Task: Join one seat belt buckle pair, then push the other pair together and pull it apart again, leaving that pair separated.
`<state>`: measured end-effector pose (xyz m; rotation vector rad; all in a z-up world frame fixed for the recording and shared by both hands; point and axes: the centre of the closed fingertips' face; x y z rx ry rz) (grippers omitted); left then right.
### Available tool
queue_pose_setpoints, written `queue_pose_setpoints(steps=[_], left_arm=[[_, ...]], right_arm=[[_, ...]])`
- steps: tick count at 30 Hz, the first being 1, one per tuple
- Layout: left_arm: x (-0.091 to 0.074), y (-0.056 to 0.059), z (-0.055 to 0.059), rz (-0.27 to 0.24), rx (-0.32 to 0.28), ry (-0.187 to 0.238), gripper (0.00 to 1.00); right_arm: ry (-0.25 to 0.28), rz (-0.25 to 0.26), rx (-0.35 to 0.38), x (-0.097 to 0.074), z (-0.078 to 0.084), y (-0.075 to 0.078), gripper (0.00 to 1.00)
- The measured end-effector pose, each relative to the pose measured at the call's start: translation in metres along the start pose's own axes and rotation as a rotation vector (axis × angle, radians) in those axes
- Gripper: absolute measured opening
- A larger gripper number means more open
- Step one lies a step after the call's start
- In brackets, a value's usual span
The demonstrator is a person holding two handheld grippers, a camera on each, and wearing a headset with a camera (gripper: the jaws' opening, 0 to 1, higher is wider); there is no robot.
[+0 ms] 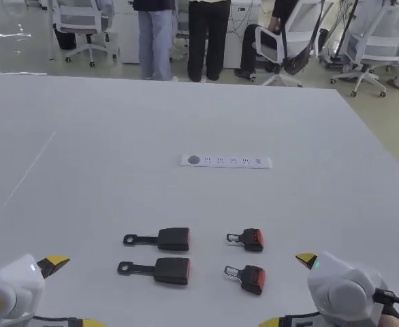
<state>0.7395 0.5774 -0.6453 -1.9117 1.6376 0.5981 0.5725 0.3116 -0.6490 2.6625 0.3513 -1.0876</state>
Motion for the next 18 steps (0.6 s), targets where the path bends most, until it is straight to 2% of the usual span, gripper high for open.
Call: queue_pose_setpoints(steps=[4,8,13,18], left_arm=[[0.003,0.005,0.001,0.017,0.018,-0.031,0.82],[0.005,0.008,0.0,0.035,0.033,-0.056,0.79],[0.01,0.006,-0.008,0.049,0.041,-0.057,0.79],[0.017,0.005,-0.009,0.066,0.059,-0.067,0.79]], right_arm=[[-0.004,-0.017,0.008,0.002,0.001,-0.001,0.81],[-0.03,-0.032,-0.025,0.003,0.007,-0.002,0.76],[-0.043,-0.033,-0.032,0.004,0.009,0.002,0.72],[-0.053,-0.039,-0.042,0.008,0.009,0.003,0.69]])
Point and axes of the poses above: the centre of the closed fingertips' face, and the gripper's own axes: x roughly forward along the fingers, y roughly to its right, z roughly out of its underside, and after that the axes turned 3 degrees about x, right-handed
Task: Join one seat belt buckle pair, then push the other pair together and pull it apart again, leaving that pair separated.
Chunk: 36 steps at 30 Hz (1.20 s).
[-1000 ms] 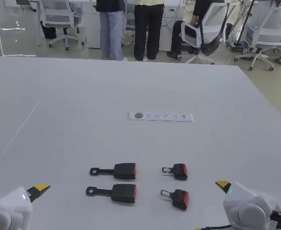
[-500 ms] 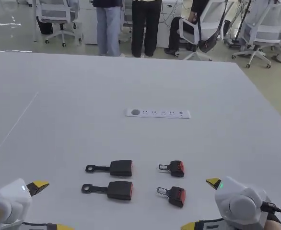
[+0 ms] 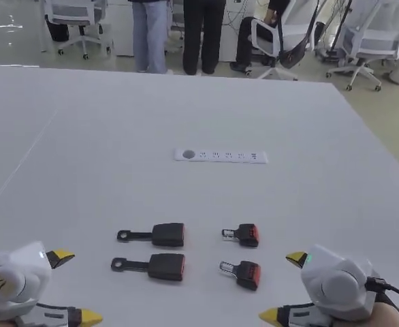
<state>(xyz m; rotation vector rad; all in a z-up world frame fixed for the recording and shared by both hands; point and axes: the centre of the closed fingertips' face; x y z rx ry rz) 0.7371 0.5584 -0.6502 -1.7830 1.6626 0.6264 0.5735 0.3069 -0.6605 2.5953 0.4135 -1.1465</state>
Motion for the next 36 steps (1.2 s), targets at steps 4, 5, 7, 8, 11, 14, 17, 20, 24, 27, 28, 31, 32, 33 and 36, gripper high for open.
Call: queue_pose_setpoints(steps=[4,5,7,8,11,14,17,20,24,27,28,31,32,33,36], left_arm=[[0.007,-0.002,0.0,0.015,0.021,-0.011,0.78],[0.008,-0.003,0.0,0.019,0.025,-0.013,0.78],[0.012,-0.005,-0.002,0.026,0.038,-0.015,0.78],[0.014,-0.005,-0.002,0.028,0.041,-0.017,0.78],[0.02,-0.009,-0.004,0.035,0.053,-0.017,0.78],[0.027,-0.009,-0.008,0.047,0.07,-0.019,0.77],[0.034,-0.008,-0.012,0.065,0.095,-0.019,0.76],[0.042,-0.007,-0.014,0.085,0.125,-0.027,0.75],[0.054,-0.008,-0.016,0.116,0.166,-0.03,0.73],[0.065,-0.009,-0.019,0.139,0.189,-0.031,0.71],[0.067,-0.009,-0.021,0.144,0.19,-0.03,0.71],[0.077,-0.009,-0.023,0.167,0.195,-0.029,0.69],[0.08,-0.009,-0.024,0.175,0.202,-0.031,0.68],[0.082,-0.008,-0.024,0.181,0.211,-0.033,0.67],[0.09,-0.007,-0.024,0.203,0.234,-0.048,0.65]], right_arm=[[-0.004,-0.008,-0.016,0.005,-0.002,-0.001,0.68],[-0.005,-0.011,-0.018,0.007,-0.002,-0.001,0.67],[-0.009,-0.015,-0.022,0.01,-0.003,-0.001,0.67],[-0.01,-0.017,-0.022,0.011,-0.003,-0.001,0.66],[-0.018,-0.027,-0.023,0.016,-0.002,0.0,0.65],[-0.026,-0.036,-0.023,0.02,-0.001,0.001,0.64],[-0.03,-0.055,-0.023,0.025,0.0,0.0,0.62],[-0.025,-0.062,-0.031,0.029,-0.001,0.0,0.59],[-0.024,-0.072,-0.041,0.036,-0.001,0.001,0.58],[-0.028,-0.078,-0.042,0.042,0.0,0.003,0.57],[-0.028,-0.081,-0.04,0.044,0.0,0.003,0.57],[-0.033,-0.087,-0.042,0.047,-0.001,0.004,0.56],[-0.031,-0.088,-0.042,0.048,-0.002,0.004,0.55],[-0.031,-0.089,-0.043,0.049,-0.002,0.005,0.55],[-0.038,-0.096,-0.039,0.053,-0.001,0.007,0.53]])
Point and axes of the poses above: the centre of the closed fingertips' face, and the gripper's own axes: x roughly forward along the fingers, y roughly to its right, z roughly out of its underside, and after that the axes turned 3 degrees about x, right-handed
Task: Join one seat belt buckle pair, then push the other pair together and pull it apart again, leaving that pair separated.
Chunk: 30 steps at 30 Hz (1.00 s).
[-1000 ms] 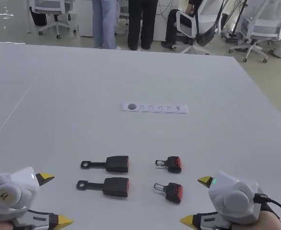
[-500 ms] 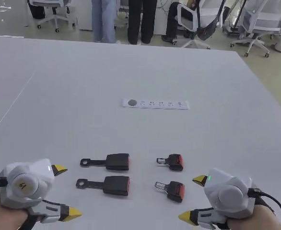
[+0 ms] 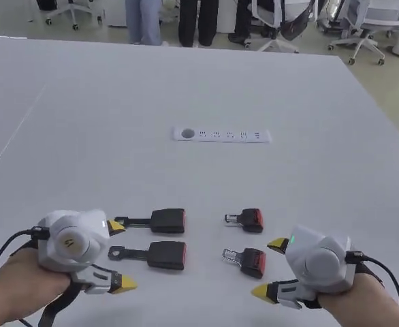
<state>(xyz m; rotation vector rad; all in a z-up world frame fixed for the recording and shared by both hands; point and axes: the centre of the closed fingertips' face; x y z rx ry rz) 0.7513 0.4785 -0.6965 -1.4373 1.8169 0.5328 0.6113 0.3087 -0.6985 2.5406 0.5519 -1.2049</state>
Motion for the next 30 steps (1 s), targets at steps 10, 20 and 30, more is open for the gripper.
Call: queue_pose_setpoints(steps=[10,20,30], left_arm=[[0.027,-0.007,-0.014,0.042,0.077,-0.022,0.6],[0.051,-0.002,-0.02,0.09,0.129,-0.042,0.5],[0.063,0.004,-0.021,0.137,0.16,-0.038,0.39]], right_arm=[[-0.017,-0.02,-0.029,0.016,0.001,0.013,0.5],[-0.043,-0.073,-0.075,0.031,0.006,0.014,0.45],[-0.055,-0.113,-0.064,0.037,0.014,0.019,0.36]])
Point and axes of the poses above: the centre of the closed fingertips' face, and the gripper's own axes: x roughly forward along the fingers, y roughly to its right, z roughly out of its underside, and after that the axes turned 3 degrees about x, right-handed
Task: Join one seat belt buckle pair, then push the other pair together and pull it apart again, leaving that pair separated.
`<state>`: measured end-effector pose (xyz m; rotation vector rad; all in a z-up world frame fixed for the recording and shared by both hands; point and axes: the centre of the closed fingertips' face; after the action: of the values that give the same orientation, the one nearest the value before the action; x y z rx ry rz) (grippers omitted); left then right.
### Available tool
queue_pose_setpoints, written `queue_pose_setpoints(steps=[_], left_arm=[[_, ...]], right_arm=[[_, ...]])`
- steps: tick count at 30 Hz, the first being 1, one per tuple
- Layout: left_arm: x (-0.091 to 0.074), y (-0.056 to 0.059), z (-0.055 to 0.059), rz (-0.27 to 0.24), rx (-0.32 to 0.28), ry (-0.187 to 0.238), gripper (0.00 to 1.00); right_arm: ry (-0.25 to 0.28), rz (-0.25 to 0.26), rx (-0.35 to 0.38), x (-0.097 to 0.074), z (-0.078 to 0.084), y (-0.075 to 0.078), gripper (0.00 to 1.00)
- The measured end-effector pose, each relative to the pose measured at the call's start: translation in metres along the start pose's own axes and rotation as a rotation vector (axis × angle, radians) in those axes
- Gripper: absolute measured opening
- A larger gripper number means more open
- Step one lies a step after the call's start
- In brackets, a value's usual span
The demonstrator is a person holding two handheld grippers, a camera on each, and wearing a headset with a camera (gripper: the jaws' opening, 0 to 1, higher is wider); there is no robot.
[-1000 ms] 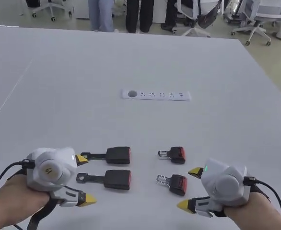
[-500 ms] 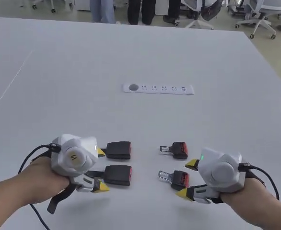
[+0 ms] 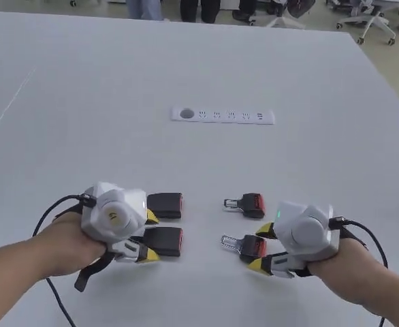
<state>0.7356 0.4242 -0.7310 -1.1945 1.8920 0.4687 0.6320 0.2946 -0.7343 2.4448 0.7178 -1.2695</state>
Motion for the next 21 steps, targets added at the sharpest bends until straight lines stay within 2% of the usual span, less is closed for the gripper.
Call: queue_pose_setpoints(steps=[5,10,18,21], left_arm=[[0.007,0.001,-0.001,0.017,0.019,-0.011,0.36],[0.01,0.002,-0.001,0.034,0.048,-0.028,0.36],[0.011,-0.001,0.004,0.041,0.086,-0.057,0.33],[0.011,0.001,0.004,0.058,0.124,-0.067,0.33]], right_arm=[[-0.02,-0.032,-0.009,0.002,0.005,0.003,0.32],[-0.031,-0.077,-0.036,0.004,0.007,0.0,0.32],[-0.061,-0.125,-0.117,0.007,0.006,0.0,0.32],[-0.066,-0.141,-0.138,0.007,0.006,0.0,0.31]])
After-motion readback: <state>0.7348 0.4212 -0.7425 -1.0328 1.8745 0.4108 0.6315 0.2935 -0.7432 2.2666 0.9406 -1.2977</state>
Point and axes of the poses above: the centre of the closed fingertips' face, and the gripper's own axes: x roughly forward along the fingers, y roughly to its right, z roughly out of its underside, and after that the axes turned 3 degrees about x, right-handed
